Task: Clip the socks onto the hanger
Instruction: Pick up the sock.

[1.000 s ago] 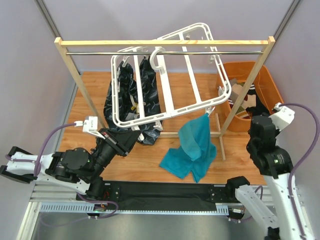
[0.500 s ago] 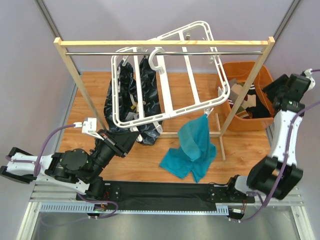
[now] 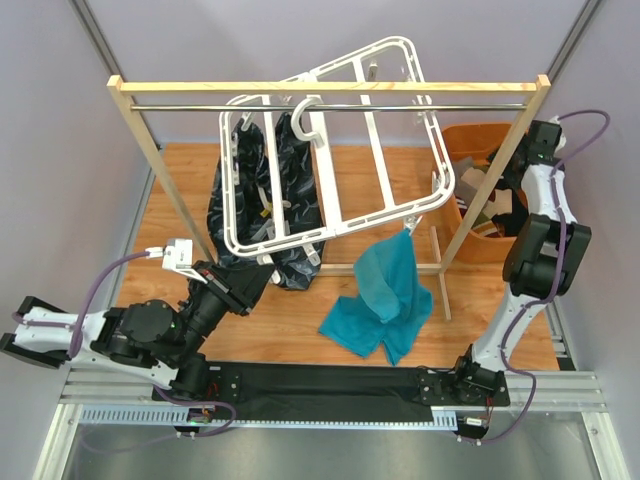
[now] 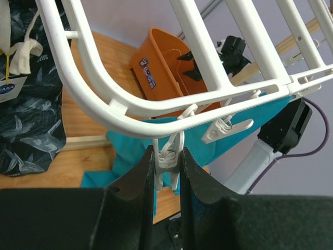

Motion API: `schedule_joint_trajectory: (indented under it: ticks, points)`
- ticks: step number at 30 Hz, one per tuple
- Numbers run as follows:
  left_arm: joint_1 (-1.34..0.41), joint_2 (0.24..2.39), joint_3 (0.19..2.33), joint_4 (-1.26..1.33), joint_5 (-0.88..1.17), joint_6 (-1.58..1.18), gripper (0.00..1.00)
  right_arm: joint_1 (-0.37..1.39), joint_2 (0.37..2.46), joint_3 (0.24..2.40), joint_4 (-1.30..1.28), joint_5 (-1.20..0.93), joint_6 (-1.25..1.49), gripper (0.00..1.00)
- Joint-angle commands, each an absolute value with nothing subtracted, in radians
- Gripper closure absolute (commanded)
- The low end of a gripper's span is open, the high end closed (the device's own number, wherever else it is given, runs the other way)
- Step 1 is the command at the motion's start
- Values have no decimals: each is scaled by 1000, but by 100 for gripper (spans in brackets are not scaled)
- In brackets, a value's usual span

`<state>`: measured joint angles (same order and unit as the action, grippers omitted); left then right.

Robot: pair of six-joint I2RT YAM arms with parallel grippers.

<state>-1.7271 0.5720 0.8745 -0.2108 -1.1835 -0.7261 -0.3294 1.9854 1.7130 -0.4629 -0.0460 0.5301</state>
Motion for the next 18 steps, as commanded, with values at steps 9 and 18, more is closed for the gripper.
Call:
schedule_joint_trajectory:
  ticks: [9,18]
  points:
    - [-1727,568,969,-498,-1246,-810,100,-259,2330,2163,-639,106,466,38]
    - [-1727,560,966,-569,-1275,-887,100,-255,2302,2103,-649,135,400,45]
